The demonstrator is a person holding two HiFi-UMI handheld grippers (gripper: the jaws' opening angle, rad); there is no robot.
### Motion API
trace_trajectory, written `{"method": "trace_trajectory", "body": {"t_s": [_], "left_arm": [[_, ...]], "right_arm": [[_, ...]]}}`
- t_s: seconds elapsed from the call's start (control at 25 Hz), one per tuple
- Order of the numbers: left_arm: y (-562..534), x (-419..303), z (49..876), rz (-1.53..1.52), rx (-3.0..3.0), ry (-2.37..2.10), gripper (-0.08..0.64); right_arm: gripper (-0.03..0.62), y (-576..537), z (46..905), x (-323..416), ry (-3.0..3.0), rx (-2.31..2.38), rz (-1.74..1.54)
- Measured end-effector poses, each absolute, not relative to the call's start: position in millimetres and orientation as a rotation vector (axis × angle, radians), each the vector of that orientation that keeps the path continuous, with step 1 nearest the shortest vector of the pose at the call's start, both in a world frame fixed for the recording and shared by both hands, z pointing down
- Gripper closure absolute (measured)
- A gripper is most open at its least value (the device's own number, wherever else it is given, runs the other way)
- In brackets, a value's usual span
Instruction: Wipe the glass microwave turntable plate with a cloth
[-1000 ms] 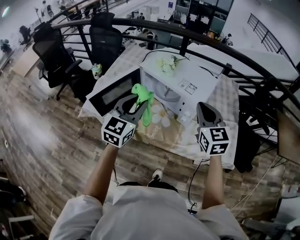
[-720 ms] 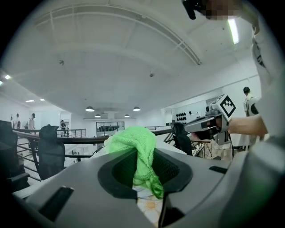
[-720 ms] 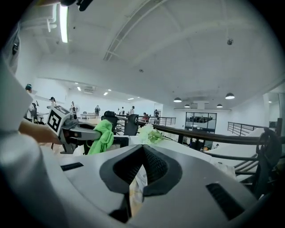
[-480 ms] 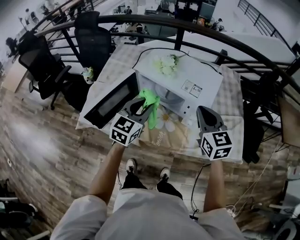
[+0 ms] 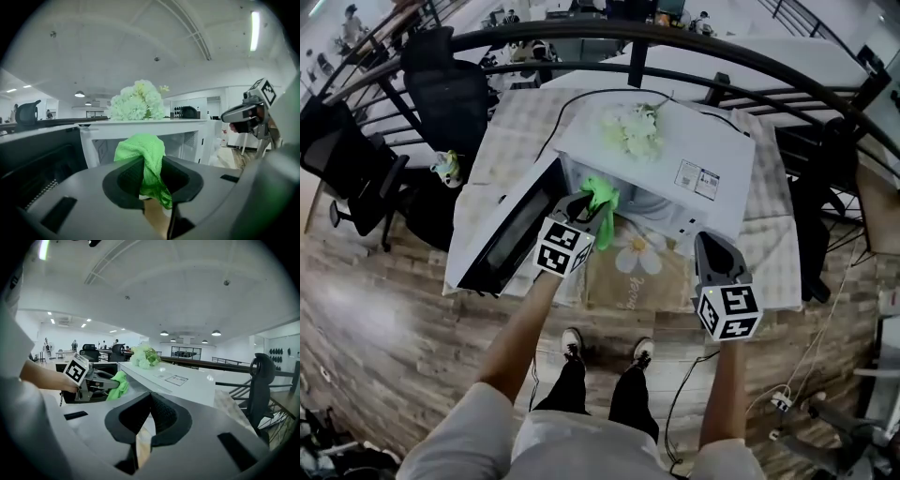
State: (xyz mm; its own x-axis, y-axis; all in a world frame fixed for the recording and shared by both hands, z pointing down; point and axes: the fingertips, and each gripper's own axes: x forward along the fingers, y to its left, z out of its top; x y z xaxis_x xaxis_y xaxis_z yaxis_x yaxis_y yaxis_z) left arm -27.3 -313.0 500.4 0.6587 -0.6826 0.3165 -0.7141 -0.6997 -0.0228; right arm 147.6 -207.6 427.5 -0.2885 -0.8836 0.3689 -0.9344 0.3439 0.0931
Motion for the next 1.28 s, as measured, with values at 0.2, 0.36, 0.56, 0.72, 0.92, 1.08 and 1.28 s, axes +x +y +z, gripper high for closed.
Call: {"method": "trace_trajectory", "body": {"t_s": [0.2, 0.36, 0.56, 0.72, 0.92, 1.08, 1.28], "left_arm": [[-359, -17, 537, 0.49, 2.725, -1.231, 0.443], [-390, -11, 565, 0.526, 2.67, -1.286, 0.443], [-418, -5, 591, 0.628, 2.607, -1.322, 0.442], [-417, 14, 606, 0.721, 2.642, -1.266, 0.442], [-400, 36, 610, 0.764, 2.685, -1.229, 0.445], [-383, 69, 610, 0.789, 2.737, -1.149, 0.448], [-356, 122, 608, 0.774, 2.809, -0.964, 0.449]], "right_arm": [[0.578, -213, 459, 149, -2.256, 1.633, 0.226], [0.578, -219, 475, 157, -2.264, 1.677, 0.265], [0.578, -221, 490, 156, -2.2, 1.625, 0.207], [0.578, -216, 493, 154, -2.201, 1.587, 0.196], [0.578, -210, 490, 158, -2.195, 1.575, 0.178], [0.578, -205, 490, 163, -2.194, 1.578, 0.182], [0.578, -202, 493, 171, -2.176, 1.581, 0.193]]}}
